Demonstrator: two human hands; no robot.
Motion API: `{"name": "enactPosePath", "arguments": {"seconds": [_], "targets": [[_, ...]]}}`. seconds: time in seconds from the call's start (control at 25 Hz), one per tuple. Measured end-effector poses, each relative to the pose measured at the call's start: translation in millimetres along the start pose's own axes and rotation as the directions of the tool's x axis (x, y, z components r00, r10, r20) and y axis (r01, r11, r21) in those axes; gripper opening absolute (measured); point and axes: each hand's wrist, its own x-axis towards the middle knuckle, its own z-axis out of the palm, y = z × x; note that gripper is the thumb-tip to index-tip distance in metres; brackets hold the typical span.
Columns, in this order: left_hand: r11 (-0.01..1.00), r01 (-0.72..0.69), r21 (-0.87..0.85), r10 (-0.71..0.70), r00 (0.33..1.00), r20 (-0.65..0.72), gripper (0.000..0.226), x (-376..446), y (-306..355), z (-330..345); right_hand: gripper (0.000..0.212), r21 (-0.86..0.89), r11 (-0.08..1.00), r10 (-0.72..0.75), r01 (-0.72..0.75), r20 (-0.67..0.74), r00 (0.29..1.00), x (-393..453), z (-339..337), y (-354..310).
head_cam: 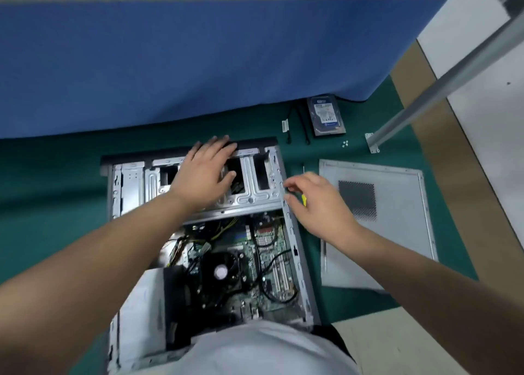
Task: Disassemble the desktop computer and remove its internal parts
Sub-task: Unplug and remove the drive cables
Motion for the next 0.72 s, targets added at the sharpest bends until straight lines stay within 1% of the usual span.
{"name": "enactPosePath", "arguments": {"seconds": [0.08, 0.12, 0.16, 0.24, 0.28, 0.36, 0.44, 0.52, 0.6, 0.64, 0.72], "targets": [[0.997, -0.04, -0.059, 0.04, 0.999, 0.004, 0.057, -44, -3, -1, 0.029, -0.138, 0.976, -0.154, 0.168, 0.104, 0.983, -32, 8, -15], [0.996, -0.057, -0.072, 0.058, 0.998, 0.008, 0.055, -70, -5, 1, 0.028, -0.184, 0.947, -0.23, 0.262, 0.178, 0.957, -45, 13, -21], [0.995, -0.075, -0.068, 0.076, 0.997, 0.019, 0.055, -96, -8, 3, 0.027, -0.215, 0.912, -0.289, 0.35, 0.27, 0.918, -57, 19, -27], [0.995, -0.096, -0.006, 0.096, 0.994, 0.049, 0.057, -145, -14, 10, 0.027, -0.272, 0.837, -0.32, 0.474, 0.46, 0.828, -75, 36, -42], [0.994, -0.1, 0.045, 0.098, 0.994, 0.054, 0.059, -165, -17, 15, 0.031, -0.309, 0.801, -0.299, 0.512, 0.534, 0.791, -81, 46, -50], [0.986, -0.083, 0.146, 0.075, 0.995, 0.06, 0.061, -189, -19, 24, 0.039, -0.432, 0.726, -0.198, 0.536, 0.614, 0.764, -86, 66, -63], [0.979, -0.037, 0.201, 0.028, 0.999, 0.044, 0.06, -200, -15, 32, 0.043, -0.573, 0.626, -0.047, 0.529, 0.649, 0.759, -86, 82, -70], [0.98, 0.012, 0.199, -0.012, 1.0, -0.003, 0.054, -203, -10, 35, 0.043, -0.652, 0.553, 0.102, 0.518, 0.67, 0.735, -83, 92, -75], [0.985, 0.034, 0.167, -0.028, 0.999, -0.036, 0.049, -204, -9, 36, 0.032, -0.667, 0.539, 0.144, 0.514, 0.674, 0.724, -83, 94, -80], [0.988, 0.033, 0.152, -0.027, 0.999, -0.043, 0.047, -204, -9, 36, 0.031, -0.652, 0.559, 0.13, 0.512, 0.679, 0.723, -83, 92, -83], [0.991, 0.017, 0.132, -0.01, 0.998, -0.054, 0.044, -205, -10, 35, 0.039, -0.59, 0.647, 0.105, 0.483, 0.697, 0.71, -86, 86, -88]]}}
